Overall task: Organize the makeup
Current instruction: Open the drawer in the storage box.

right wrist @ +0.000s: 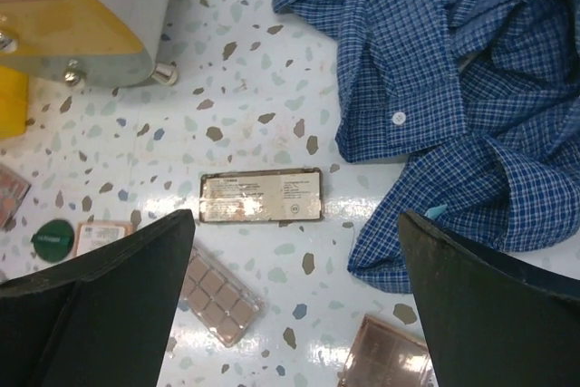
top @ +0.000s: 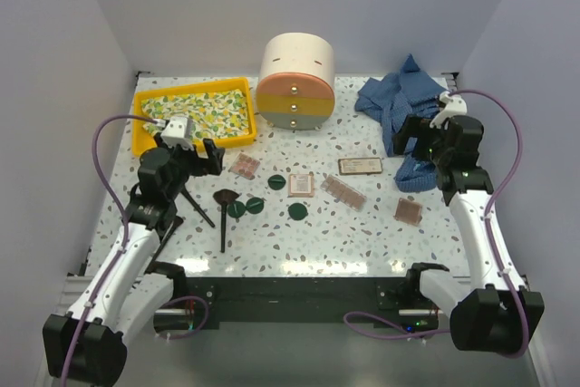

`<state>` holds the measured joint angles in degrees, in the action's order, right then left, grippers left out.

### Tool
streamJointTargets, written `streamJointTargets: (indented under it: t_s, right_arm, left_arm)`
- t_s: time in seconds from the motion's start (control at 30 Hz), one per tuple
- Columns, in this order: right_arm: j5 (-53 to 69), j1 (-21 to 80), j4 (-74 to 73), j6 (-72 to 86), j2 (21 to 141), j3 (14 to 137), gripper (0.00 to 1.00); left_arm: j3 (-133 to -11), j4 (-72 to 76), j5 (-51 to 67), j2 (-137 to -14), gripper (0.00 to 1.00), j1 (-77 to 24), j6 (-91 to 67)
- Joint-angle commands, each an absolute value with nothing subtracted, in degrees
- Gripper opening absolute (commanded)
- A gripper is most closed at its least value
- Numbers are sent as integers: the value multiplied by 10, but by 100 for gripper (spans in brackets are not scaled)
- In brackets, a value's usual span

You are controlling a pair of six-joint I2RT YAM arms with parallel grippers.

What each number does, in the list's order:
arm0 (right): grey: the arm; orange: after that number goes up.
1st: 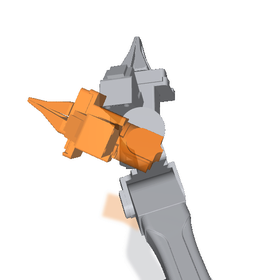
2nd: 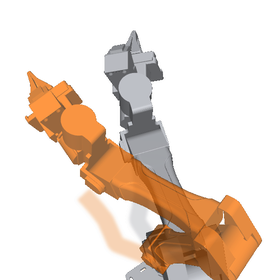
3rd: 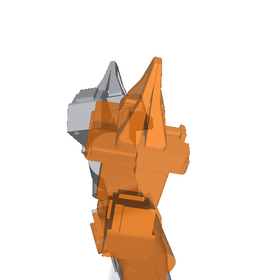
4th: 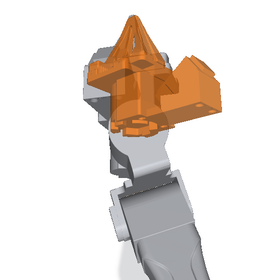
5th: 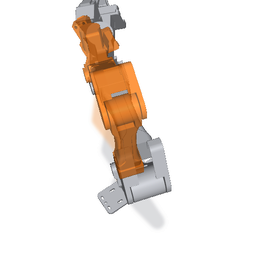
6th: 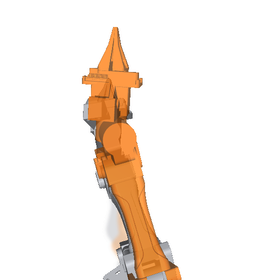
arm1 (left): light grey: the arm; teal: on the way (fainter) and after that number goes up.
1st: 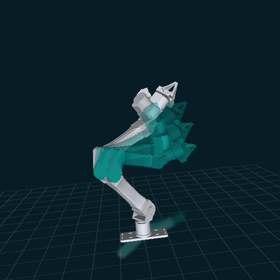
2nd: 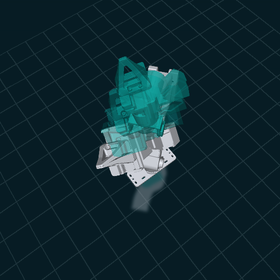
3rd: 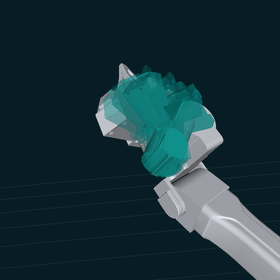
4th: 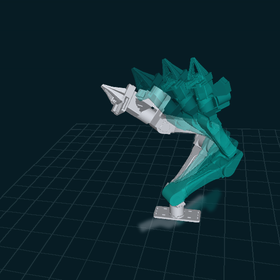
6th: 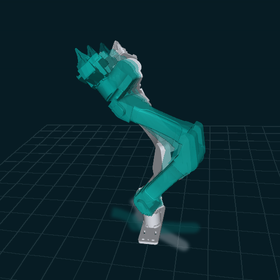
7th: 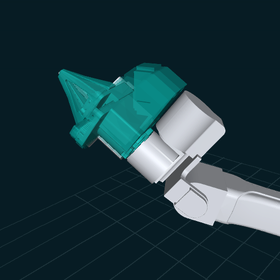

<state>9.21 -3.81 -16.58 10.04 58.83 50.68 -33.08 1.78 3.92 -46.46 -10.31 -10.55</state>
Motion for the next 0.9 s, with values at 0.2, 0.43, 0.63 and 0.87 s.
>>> streamJointTargets:
  t_s: [0.2, 0.43, 0.63, 0.87]
  right_arm:
    - [358, -23, -189, -88, 601, 546, 99]
    - [400, -23, -207, -155, 573, 502, 99]
    - [389, -23, -226, -149, 600, 521, 99]
    - [409, -24, -221, -145, 595, 513, 99]
  left_arm:
    - [-394, 22, 160, -516, 100, -106, -213]
    - [-396, 32, 182, -543, 100, -157, -264]
    - [-383, 96, 157, -587, 100, -207, -311]
    - [-390, 147, 156, -634, 100, -236, -339]
